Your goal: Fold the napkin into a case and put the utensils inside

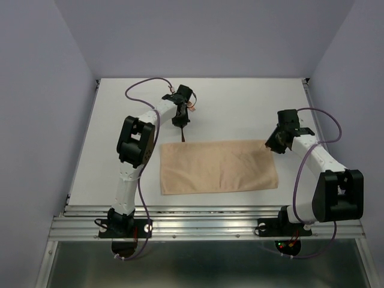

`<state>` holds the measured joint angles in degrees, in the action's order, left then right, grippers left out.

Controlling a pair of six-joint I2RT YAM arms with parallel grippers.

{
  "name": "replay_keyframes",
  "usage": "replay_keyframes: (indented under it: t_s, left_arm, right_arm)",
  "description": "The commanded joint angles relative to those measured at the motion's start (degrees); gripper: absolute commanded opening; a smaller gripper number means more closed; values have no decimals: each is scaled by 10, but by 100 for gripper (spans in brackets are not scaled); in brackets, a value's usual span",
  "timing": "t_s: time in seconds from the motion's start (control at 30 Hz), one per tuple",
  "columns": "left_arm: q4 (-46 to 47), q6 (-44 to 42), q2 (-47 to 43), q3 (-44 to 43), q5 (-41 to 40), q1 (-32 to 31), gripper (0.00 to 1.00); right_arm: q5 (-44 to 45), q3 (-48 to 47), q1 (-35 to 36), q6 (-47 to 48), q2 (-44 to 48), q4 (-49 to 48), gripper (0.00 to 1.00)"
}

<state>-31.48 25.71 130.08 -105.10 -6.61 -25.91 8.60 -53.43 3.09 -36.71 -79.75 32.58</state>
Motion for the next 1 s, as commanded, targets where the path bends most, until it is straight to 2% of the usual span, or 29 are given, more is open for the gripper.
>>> replay_keyframes:
  t_s: [0.0, 0.07, 0.27, 0.37, 0.57, 0.67, 0.77, 0.87, 0.9, 0.97]
  left_arm:
    - [-36, 3, 16, 2, -59, 12, 13]
    - [-36, 4, 13, 2, -62, 22, 7]
    - [-29, 11, 10, -19, -50, 95, 4]
    - [-38, 10, 42, -74, -32, 132, 4]
    - [-77, 4, 144, -256, -26, 189, 5]
    - [-82, 4, 169, -288, -19, 208, 6]
    - [-73, -1, 155, -287, -9, 220, 15]
    - [-56, -15, 105, -250, 5, 212, 30]
    - [-52, -19, 89, -224, 3, 202, 39]
    - [-44, -29, 40, -200, -7, 193, 48]
  right_arm:
    - [5, 15, 3, -3, 27, 1, 33]
    - [5, 19, 3, -3, 32, 1, 33]
    - [2, 25, 3, -4, 42, 5, 33]
    - [2, 22, 3, -3, 43, 7, 33]
    - [3, 14, 3, -1, 58, 27, 33]
    - [7, 14, 3, -1, 71, 43, 33]
    - [11, 22, 3, 0, 89, 55, 33]
    - [8, 40, 3, -6, 102, 71, 34]
    - [5, 46, 3, -10, 105, 71, 34]
    - [-2, 63, 3, -14, 112, 78, 39]
